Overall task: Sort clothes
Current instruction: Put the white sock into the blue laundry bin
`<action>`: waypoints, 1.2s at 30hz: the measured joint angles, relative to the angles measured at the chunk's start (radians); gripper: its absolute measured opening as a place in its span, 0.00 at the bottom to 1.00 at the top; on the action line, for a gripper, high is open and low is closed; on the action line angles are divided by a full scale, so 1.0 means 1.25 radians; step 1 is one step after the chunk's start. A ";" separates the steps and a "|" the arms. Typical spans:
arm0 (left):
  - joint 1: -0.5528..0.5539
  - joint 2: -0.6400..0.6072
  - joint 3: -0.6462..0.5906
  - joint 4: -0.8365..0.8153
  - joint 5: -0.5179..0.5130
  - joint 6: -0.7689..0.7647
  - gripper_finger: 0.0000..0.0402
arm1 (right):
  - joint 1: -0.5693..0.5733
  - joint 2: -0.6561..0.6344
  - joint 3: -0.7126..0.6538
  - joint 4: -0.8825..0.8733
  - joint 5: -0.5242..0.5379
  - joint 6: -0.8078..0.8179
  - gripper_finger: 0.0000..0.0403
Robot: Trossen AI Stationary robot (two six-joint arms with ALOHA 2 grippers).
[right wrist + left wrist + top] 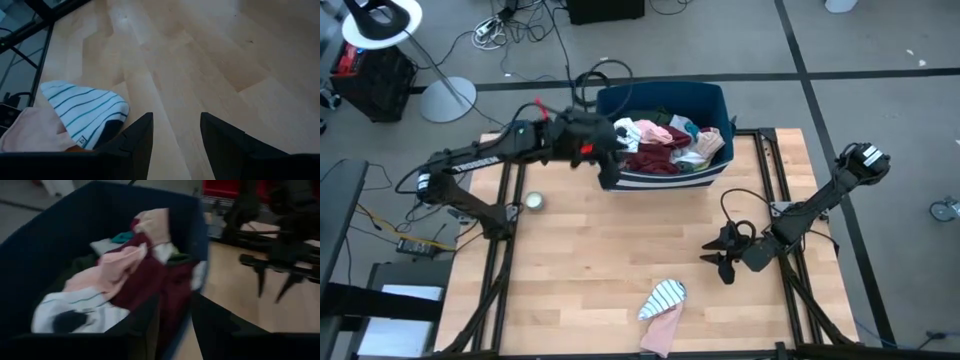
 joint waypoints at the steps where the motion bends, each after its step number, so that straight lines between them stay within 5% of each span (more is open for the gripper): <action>1: -0.023 -0.003 0.000 0.000 -0.011 0.000 0.29 | -0.002 0.000 0.000 0.004 0.000 0.000 0.41; 8: -0.191 -0.007 -0.077 0.010 -0.134 -0.015 0.29 | -0.012 -0.003 0.005 0.013 -0.028 -0.032 0.41; 20: -0.336 -0.007 -0.329 0.178 -0.143 -0.127 0.29 | -0.014 0.022 0.185 -0.056 -0.048 -0.162 0.40; 36: -0.429 -0.020 -0.555 0.377 -0.158 -0.246 0.29 | -0.017 0.360 0.601 -0.453 -0.147 -0.179 0.40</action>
